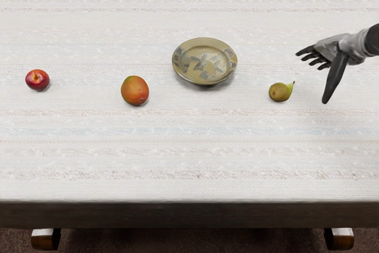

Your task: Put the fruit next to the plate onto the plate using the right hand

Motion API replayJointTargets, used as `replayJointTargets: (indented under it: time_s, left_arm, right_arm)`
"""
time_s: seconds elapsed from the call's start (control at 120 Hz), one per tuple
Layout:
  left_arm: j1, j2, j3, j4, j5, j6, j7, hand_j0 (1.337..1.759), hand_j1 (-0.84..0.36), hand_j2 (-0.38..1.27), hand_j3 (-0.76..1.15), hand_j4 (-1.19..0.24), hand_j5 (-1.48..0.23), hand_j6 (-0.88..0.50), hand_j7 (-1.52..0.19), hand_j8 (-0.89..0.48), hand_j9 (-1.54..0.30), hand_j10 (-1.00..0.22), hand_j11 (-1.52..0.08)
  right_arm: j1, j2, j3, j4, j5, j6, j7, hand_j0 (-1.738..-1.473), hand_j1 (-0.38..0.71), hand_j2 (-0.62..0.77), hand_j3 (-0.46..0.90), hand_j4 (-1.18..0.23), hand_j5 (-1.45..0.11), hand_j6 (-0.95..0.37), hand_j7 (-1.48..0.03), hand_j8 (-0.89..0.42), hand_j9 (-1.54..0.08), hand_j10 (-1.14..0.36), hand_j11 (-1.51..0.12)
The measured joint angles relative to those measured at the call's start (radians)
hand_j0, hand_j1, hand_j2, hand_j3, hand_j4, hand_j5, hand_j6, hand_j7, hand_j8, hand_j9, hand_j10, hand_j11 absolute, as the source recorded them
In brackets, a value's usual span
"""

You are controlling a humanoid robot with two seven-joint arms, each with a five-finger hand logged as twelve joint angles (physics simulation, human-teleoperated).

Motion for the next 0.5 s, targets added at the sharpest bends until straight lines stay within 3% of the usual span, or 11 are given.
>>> replayJointTargets:
  time_s: [0.2,0.417,0.5]
  left_arm:
    - [0.000,0.000,0.000,0.000,0.000,0.000,0.000,1.658,0.33,0.00,0.00,-0.02,-0.02,-0.02,-0.02,-0.02,-0.02,-0.02,-0.02]
    - [0.001,0.000,0.000,0.000,0.000,0.000,0.000,1.658,0.33,0.00,0.00,-0.02,-0.02,-0.02,-0.02,-0.02,-0.02,-0.02,-0.02]
    - [0.000,0.000,0.000,0.000,0.000,0.000,0.000,1.658,0.33,0.00,0.00,-0.02,-0.02,-0.02,-0.02,-0.02,-0.02,-0.02,-0.02]
  right_arm:
    - [0.003,0.000,0.000,0.002,0.003,0.005,0.001,-1.658,-0.35,0.00,0.00,-0.01,0.00,-0.01,0.00,-0.01,0.00,-0.01,0.00]
    - [0.010,0.069,-0.005,0.003,0.001,0.006,-0.008,-1.658,-0.35,0.00,0.00,0.00,0.00,0.00,0.00,0.00,0.00,0.00,0.00]
    - [0.027,0.107,-0.007,0.004,-0.084,0.006,-0.009,-1.658,-0.35,0.00,0.00,0.00,0.00,0.00,0.00,0.00,0.00,0.00,0.00]
